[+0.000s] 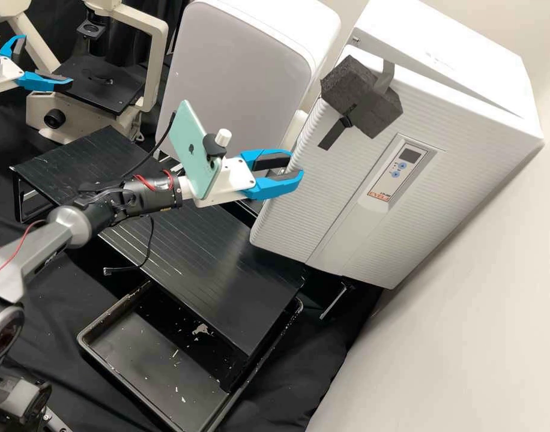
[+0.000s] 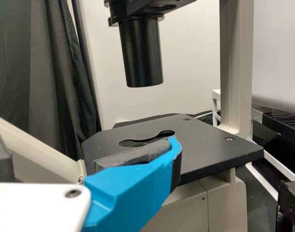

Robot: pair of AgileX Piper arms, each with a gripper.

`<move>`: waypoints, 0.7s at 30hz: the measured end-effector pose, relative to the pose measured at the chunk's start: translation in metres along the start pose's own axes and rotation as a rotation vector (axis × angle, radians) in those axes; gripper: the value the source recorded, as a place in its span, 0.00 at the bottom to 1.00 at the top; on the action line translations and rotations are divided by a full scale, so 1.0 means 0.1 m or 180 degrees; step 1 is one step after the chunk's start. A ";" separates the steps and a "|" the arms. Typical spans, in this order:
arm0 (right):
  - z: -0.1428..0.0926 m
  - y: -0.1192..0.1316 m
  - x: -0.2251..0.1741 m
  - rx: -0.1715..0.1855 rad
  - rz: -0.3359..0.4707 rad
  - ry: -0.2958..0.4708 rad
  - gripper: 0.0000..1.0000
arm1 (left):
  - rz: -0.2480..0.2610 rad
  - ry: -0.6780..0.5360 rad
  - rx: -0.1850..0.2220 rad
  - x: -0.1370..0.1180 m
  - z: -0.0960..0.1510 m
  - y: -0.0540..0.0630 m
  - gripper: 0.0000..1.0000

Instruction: Open the incubator door

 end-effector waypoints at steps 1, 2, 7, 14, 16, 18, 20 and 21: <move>0.01 0.03 -0.03 0.0019 0.0033 -0.0022 0.00 | 0.0000 0.0000 0.0000 0.00 0.00 0.00 1.00; 0.03 0.04 -0.06 0.0023 0.0051 -0.0051 0.00 | 0.0000 0.0000 0.0000 0.00 0.00 0.00 1.00; 0.13 0.22 -0.24 0.0036 0.0279 -0.0257 0.00 | 0.0000 0.0000 0.0000 0.00 0.00 0.00 1.00; 0.18 0.41 -0.51 0.0103 0.0373 -0.0169 0.00 | 0.0000 0.0000 0.0000 0.00 0.00 0.00 1.00; 0.17 0.43 -0.57 0.0104 0.0344 -0.0064 0.00 | 0.0000 0.0000 0.0000 0.00 0.00 0.00 1.00; 0.17 0.44 -0.63 0.0067 0.0309 0.0025 0.00 | 0.0000 0.0000 0.0000 0.00 0.00 0.00 1.00; 0.18 0.44 -0.67 0.0028 0.0281 0.0084 0.00 | 0.0000 0.0000 0.0000 0.00 0.00 0.00 1.00; 0.18 0.44 -0.69 0.0020 0.0266 0.0116 0.00 | 0.0000 0.0000 0.0000 0.00 0.00 0.00 1.00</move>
